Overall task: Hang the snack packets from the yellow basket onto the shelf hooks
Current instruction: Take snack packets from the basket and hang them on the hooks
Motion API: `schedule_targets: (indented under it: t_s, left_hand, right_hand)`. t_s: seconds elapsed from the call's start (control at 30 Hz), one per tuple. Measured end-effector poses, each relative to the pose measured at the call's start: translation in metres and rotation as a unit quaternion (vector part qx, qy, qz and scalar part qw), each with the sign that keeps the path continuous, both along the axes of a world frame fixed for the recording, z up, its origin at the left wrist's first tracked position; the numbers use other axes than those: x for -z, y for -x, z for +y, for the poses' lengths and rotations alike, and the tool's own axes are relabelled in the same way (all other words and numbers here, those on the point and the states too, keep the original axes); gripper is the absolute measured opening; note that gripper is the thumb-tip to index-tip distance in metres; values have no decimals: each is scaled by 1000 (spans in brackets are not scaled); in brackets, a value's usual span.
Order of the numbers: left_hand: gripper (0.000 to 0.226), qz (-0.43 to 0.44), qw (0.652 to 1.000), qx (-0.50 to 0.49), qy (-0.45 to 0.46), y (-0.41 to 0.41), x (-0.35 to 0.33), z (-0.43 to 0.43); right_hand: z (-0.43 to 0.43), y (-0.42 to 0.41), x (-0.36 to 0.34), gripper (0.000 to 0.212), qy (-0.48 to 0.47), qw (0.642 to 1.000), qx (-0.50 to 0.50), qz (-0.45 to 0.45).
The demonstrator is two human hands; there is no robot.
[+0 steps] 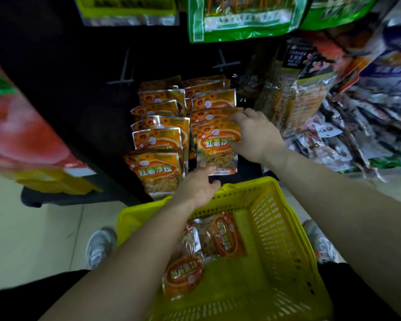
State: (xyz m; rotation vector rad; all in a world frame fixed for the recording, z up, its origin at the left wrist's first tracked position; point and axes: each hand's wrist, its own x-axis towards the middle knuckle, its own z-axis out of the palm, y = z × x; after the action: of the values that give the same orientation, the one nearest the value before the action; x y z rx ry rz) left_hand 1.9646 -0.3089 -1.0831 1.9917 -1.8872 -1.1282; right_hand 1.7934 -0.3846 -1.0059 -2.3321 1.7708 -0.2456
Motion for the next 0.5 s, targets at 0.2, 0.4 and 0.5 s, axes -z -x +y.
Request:
schedule_targets:
  t_s: [0.2, 0.4, 0.5]
  left_hand:
    - [36, -45, 999, 4, -26, -28, 14, 74]
    - [54, -100, 986, 10, -133, -61, 92, 134]
    - [61, -132, 980, 54, -141, -70, 121, 145]
  right_hand:
    - [96, 17, 54, 34, -72, 996, 26, -43]
    - [162, 24, 159, 53, -307, 948, 79, -12]
    - [172, 24, 200, 58, -348, 929, 120, -23]
